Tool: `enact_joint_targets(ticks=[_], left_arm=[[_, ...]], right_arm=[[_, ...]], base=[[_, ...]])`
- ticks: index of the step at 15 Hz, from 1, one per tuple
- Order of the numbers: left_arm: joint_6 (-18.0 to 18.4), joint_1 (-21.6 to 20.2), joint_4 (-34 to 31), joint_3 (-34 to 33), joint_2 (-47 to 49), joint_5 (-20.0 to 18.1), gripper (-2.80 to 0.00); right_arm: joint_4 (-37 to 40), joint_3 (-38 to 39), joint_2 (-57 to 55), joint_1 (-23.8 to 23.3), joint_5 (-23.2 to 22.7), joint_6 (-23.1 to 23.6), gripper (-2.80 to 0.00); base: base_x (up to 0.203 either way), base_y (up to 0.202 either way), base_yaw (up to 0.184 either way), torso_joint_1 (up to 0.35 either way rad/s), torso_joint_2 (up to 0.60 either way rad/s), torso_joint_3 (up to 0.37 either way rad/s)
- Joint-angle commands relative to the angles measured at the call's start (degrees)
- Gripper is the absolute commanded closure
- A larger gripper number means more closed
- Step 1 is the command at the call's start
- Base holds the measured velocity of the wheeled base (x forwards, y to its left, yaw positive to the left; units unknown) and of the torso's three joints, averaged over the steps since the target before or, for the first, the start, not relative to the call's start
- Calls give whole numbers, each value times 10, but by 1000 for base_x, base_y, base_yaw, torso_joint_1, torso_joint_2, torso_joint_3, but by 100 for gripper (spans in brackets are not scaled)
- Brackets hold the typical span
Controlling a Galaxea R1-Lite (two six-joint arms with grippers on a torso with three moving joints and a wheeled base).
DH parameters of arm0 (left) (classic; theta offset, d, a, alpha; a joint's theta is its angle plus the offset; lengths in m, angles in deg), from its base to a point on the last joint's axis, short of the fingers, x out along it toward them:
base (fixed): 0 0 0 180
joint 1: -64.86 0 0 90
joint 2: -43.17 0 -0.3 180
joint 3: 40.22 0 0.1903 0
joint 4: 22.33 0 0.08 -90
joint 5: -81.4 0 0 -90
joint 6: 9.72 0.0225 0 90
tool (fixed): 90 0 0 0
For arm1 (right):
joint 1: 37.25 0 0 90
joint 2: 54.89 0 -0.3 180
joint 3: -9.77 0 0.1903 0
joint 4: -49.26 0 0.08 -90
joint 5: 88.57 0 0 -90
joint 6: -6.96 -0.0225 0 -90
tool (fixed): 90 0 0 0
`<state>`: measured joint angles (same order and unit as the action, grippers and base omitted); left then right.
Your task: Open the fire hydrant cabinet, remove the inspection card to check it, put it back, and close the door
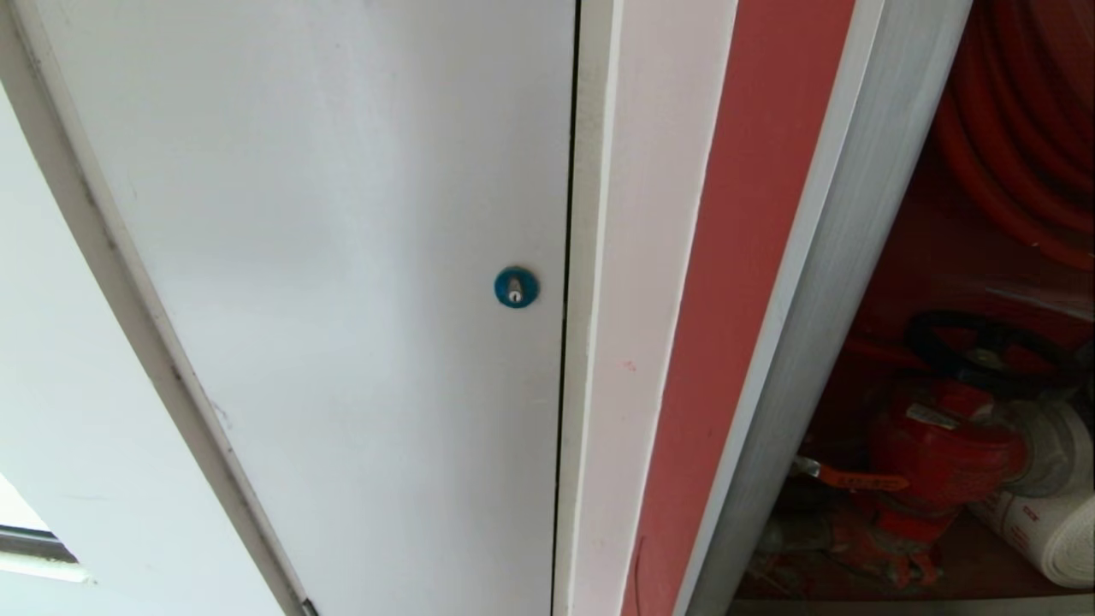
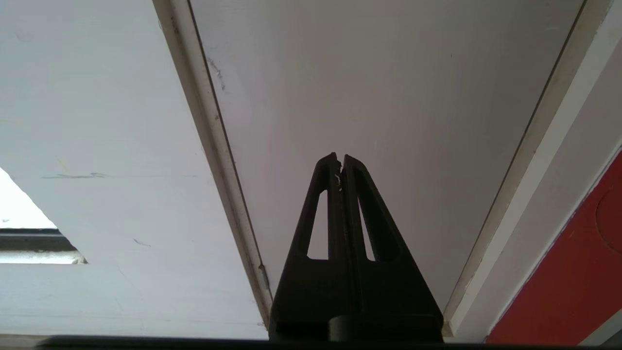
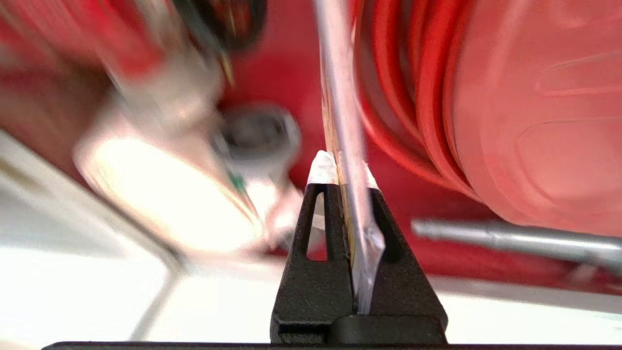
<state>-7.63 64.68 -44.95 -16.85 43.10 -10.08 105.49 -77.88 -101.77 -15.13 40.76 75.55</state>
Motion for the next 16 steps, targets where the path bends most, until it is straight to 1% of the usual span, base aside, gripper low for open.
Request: enact_joint_targets(ticks=[1,2,4,7,9,10,11,12,14,16], left_arm=[[0,0,0,-6,1,0,0],[0,0,0,-7,1,0,0],[0,0,0,-7,1,0,0],[0,0,0,-6,1,0,0],[0,0,0,-7,1,0,0],[0,0,0,-6,1,0,0],[0,0,0,-7,1,0,0],[0,0,0,-6,1,0,0],[0,0,0,-6,1,0,0],[0,0,0,-6,1,0,0]], right_arm=[[-2,-9,-51,-87,-4,63,0],[-4,-15,-74,-119,-24,80,0],[-5,-33,-112,-181,-95,99,0],[-15,-51,-151,-270,-231,124,0],[-45,-53,-176,-336,-300,156,0],[-72,-51,-192,-363,-345,165,0],[-88,-50,-202,-386,-379,171,0],[-96,-50,-212,-410,-402,181,0],[-109,-50,-224,-446,-427,206,0],[-112,-50,-237,-471,-466,209,0]], base=[[0,0,0,0,0,0],[0,0,0,0,0,0],[0,0,0,0,0,0],[0,0,0,0,0,0],[0,0,0,0,0,0],[0,0,0,0,0,0],[0,0,0,0,0,0],[0,0,0,0,0,0],[0,0,0,0,0,0],[0,0,0,0,0,0]])
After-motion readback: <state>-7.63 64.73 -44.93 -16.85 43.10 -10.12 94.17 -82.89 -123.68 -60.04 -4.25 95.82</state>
